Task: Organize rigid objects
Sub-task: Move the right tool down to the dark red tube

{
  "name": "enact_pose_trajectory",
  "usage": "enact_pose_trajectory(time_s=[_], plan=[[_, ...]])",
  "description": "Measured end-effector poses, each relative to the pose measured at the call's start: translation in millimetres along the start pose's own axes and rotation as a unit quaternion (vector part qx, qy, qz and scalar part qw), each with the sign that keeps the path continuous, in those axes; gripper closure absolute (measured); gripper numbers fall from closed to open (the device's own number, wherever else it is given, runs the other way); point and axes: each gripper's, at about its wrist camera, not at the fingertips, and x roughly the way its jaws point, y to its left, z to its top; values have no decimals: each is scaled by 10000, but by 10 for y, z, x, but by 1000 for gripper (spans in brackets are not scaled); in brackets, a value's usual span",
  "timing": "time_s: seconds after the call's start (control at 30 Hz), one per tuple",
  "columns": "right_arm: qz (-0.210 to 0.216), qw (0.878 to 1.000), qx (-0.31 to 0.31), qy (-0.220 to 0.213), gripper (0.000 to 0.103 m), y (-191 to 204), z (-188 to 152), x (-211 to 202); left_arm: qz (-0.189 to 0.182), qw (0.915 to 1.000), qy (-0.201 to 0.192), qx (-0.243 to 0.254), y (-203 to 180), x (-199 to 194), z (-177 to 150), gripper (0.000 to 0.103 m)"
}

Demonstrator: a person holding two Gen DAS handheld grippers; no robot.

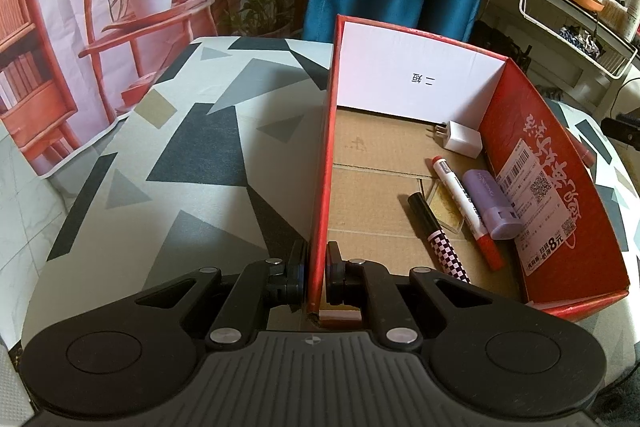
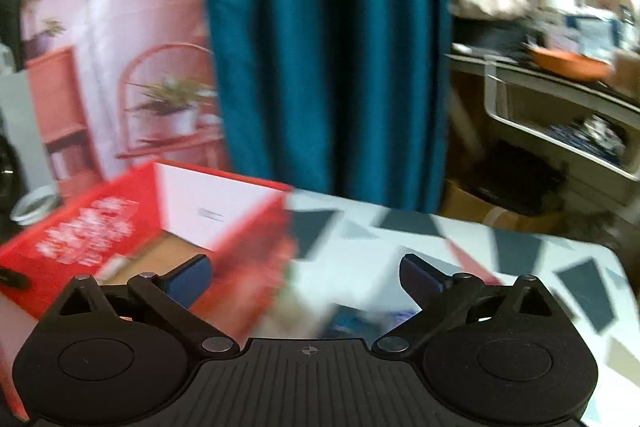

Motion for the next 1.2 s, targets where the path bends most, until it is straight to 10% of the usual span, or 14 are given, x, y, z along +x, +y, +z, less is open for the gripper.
enact_pose_trajectory(time_s=[0.3, 0.47, 0.6, 0.83, 0.97, 1.2], plan=[[-938, 9936, -367, 520, 5, -799, -225, 543, 78, 10000, 24, 50, -30, -6, 12, 93], [-1680, 9834, -397, 559, 30, -1015, -339, 925, 87, 9999, 25, 52, -21, -9, 8, 93], [-1914, 9786, -265, 703, 32, -1148, -401, 1196, 88, 9999, 27, 69, -23, -19, 1, 93], [-2043, 9700, 719, 1102, 49, -1519, -552, 1423, 31, 10000, 22, 71, -6, -35, 1, 93], [-1977, 9673, 1109, 1139, 80, -1502, -580, 1346, 69, 9999, 34, 125, -15, -17, -2, 93], [-1916, 9622, 1555, 1155, 82, -1349, -733, 1048, 42, 9998, 6, 189, -22, -22, -6, 93]])
